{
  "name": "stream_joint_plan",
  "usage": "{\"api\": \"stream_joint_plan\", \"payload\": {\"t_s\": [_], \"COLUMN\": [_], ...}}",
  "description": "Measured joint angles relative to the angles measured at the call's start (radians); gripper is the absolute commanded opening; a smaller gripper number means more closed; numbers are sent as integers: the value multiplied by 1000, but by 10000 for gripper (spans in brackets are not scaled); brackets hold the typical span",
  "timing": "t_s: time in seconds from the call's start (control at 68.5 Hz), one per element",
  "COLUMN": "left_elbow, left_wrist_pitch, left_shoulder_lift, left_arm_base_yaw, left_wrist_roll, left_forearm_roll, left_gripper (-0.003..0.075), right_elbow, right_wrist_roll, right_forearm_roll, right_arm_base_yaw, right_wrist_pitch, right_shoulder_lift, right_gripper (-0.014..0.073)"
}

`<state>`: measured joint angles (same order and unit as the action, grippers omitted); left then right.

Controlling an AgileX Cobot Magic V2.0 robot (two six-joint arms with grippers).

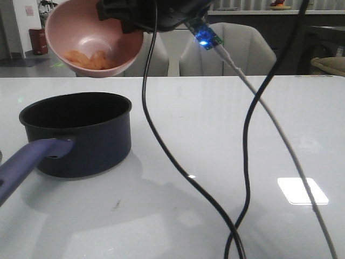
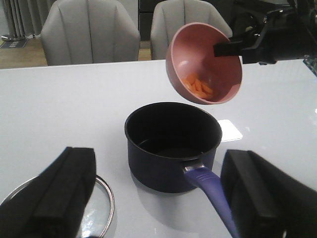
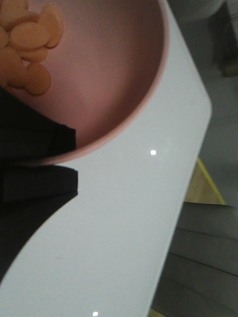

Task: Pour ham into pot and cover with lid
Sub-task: 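Move the pink bowl over the saucepan and tilt it to pour ham, then carry the empty pink bowl back and lower it onto the table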

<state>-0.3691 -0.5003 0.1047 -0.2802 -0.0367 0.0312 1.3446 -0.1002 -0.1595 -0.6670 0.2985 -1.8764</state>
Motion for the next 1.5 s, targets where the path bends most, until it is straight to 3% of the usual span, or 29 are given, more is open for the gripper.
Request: {"api": "stream_joint_plan", "payload": {"t_s": [0.278,0.394,0.628,0.745,0.847,0.949,1.052,1.169,1.315,1.504], "left_elbow": [0,0,0,0,0,0,0,0,0,0], "left_wrist_pitch": [0,0,0,0,0,0,0,0,0,0], "left_shoulder_lift": [0,0,0,0,0,0,0,0,0,0], "left_arm_base_yaw": [0,0,0,0,0,0,0,0,0,0], "left_wrist_roll": [0,0,0,0,0,0,0,0,0,0], "left_forearm_roll": [0,0,0,0,0,0,0,0,0,0], "left_gripper": [552,553,553,552,553,553,552,553,552,552], "right_elbow": [1,3,4,6,6,6,6,6,17,28], "right_wrist_roll": [-110,-310,-842,-989,-1030,-1023,-910,-593,-252,-136], "right_forearm_roll": [14,28,43,45,45,45,38,-10,-81,-149], "right_arm_base_yaw": [-28,-55,-110,-112,-112,-112,-112,-112,-112,-112], "right_wrist_pitch": [407,530,688,788,813,822,825,810,549,198], "right_shoulder_lift": [-133,-173,-228,-260,-272,-274,-274,-266,-204,-108], "right_gripper": [135,135,135,135,135,135,134,134,134,134]}}
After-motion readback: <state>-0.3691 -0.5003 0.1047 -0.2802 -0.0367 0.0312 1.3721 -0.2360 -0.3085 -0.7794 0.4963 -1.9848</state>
